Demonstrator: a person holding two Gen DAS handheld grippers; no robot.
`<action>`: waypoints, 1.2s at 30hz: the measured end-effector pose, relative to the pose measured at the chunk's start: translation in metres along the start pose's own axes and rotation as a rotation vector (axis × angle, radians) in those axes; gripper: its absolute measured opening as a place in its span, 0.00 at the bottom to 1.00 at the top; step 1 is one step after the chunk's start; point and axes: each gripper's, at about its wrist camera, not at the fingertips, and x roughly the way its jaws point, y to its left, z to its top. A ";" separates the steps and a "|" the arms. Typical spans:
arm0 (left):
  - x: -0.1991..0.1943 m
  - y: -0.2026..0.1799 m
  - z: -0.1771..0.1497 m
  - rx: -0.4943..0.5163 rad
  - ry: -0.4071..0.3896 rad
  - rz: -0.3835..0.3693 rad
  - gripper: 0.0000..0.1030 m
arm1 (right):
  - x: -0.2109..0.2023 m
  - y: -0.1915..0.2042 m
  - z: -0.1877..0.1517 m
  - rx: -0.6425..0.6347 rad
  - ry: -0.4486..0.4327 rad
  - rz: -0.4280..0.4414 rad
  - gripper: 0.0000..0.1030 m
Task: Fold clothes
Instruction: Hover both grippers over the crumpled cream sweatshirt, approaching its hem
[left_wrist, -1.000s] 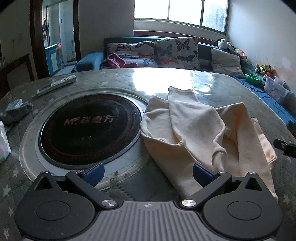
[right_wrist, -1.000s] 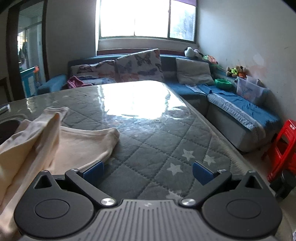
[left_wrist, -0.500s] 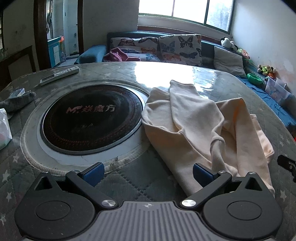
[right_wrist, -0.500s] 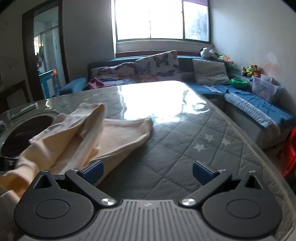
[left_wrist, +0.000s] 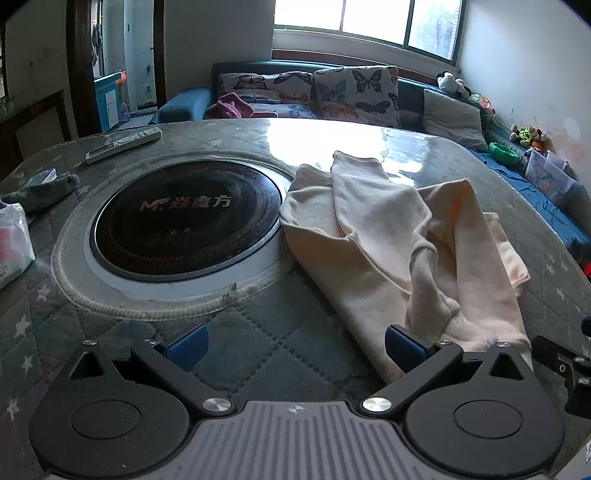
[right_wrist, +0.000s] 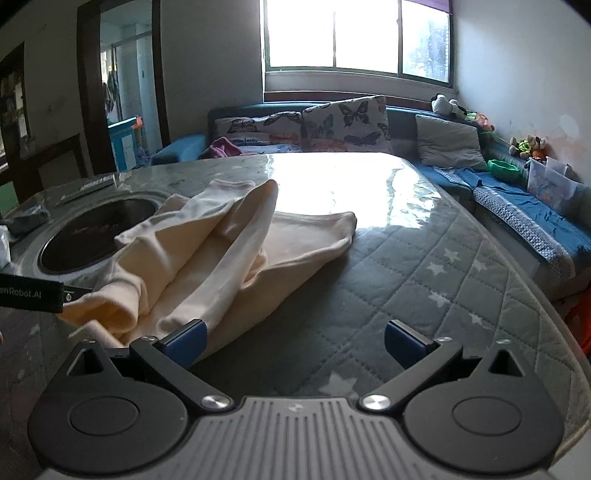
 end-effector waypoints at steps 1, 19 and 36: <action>-0.001 0.000 -0.002 0.001 0.001 0.002 1.00 | -0.003 0.001 -0.002 -0.005 0.003 -0.003 1.00; -0.020 -0.009 -0.029 0.057 0.019 -0.010 1.00 | -0.027 0.017 -0.022 -0.041 0.062 0.047 1.00; -0.025 -0.014 -0.040 0.088 0.042 -0.004 1.00 | -0.034 0.025 -0.032 -0.073 0.082 0.063 1.00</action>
